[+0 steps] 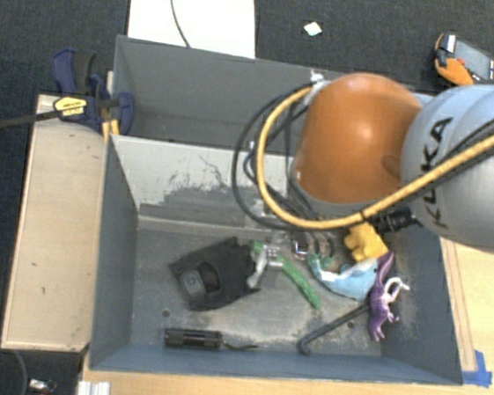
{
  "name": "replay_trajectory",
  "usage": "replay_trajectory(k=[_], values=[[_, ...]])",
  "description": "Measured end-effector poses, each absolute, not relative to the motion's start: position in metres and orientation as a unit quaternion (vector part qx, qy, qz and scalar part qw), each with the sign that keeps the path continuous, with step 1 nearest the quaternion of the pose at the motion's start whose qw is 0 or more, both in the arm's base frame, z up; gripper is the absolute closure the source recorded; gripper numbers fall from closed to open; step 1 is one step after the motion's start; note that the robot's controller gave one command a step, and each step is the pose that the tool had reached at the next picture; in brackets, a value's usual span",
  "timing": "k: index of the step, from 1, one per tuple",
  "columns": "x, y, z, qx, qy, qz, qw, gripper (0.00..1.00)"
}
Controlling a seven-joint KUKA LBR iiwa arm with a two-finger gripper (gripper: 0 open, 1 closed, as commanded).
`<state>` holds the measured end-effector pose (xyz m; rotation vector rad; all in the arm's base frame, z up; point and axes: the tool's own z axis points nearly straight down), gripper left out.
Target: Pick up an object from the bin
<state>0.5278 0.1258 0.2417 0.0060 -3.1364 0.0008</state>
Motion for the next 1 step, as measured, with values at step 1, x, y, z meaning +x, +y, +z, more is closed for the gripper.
replay_trajectory(k=[1], values=[[0.5293,0.1249,0.2465,-0.001,-1.0,-0.001,-0.002,0.0]])
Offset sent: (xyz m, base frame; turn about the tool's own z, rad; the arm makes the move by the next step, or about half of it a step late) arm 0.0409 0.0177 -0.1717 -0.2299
